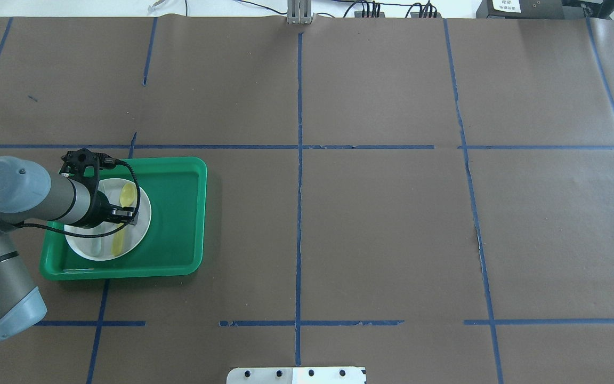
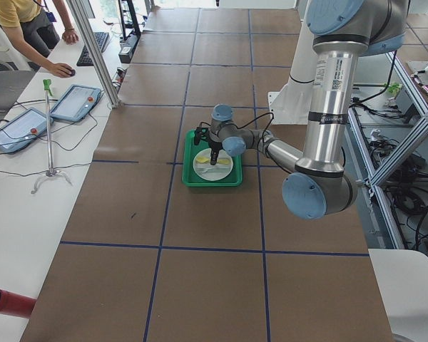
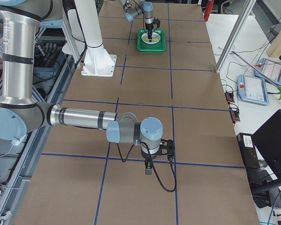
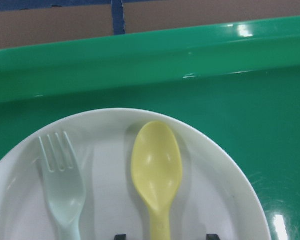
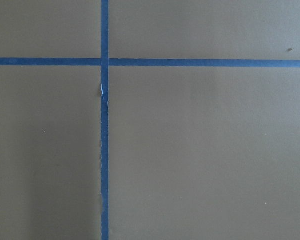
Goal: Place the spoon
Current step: 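Close the left gripper on the yellow spoon handle and lift it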
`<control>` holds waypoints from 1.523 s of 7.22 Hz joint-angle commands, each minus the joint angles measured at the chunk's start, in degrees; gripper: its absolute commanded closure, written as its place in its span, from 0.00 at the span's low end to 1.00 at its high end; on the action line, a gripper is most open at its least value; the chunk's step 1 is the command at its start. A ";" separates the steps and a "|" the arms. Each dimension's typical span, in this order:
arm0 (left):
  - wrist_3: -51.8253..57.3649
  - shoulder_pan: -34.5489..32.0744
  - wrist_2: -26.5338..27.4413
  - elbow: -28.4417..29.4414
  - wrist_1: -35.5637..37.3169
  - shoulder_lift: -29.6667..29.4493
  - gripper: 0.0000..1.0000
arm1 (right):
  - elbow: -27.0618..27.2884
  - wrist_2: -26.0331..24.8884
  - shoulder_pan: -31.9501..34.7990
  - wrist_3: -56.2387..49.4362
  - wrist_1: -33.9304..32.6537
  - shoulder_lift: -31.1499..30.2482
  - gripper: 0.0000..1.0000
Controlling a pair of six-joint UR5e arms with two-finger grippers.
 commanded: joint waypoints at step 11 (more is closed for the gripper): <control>-0.71 -0.79 -0.58 -6.13 9.92 -2.15 1.00 | 0.00 0.00 0.00 0.00 -0.02 0.00 0.00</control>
